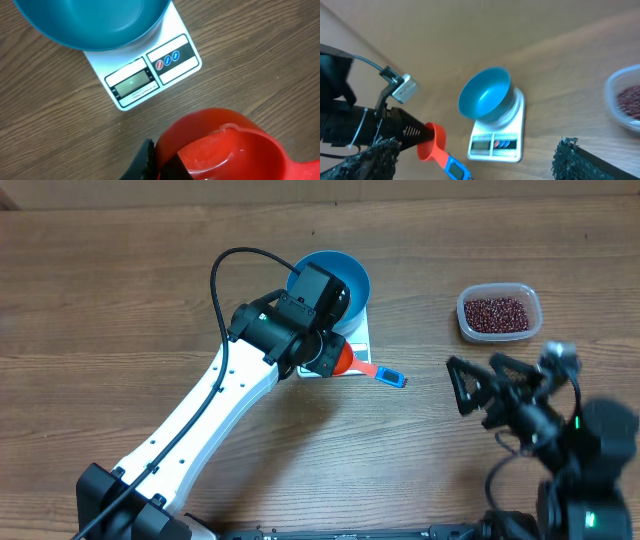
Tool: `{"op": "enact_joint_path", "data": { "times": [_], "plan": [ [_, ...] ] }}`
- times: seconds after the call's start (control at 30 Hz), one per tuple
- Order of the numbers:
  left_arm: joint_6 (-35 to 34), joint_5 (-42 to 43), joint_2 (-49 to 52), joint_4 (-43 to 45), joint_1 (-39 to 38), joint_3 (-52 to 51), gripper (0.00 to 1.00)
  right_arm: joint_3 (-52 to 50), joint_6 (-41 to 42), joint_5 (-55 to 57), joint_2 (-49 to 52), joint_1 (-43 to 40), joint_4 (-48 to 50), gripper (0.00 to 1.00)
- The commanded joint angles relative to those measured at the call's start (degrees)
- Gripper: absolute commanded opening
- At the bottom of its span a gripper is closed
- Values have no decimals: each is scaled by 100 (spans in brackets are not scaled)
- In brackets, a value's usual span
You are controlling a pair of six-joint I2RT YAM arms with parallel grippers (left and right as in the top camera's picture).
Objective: Scoop item into bowl and weigh 150g on scale
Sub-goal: 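Move the right gripper left and grasp the scoop's blue handle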
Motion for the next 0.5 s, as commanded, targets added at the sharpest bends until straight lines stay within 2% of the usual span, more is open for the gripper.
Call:
{"op": "enact_joint_path", "data": {
  "times": [0.0, 0.13, 0.33, 0.47],
  "plan": [
    [109, -33, -61, 15, -24, -22, 4, 332, -184, -1329, 1150, -17, 48, 100],
    [109, -33, -33, -7, -7, -22, 4, 343, 175, -2575, 2308, -17, 553, 100],
    [105, -37, -33, -7, 50, -22, 4, 343, 205, -4288, 3423, -15, 1316, 100],
    [55, -28, -33, -2, 48, -22, 4, 343, 398, -4304, 3652, -15, 1373, 100]
  ]
}}
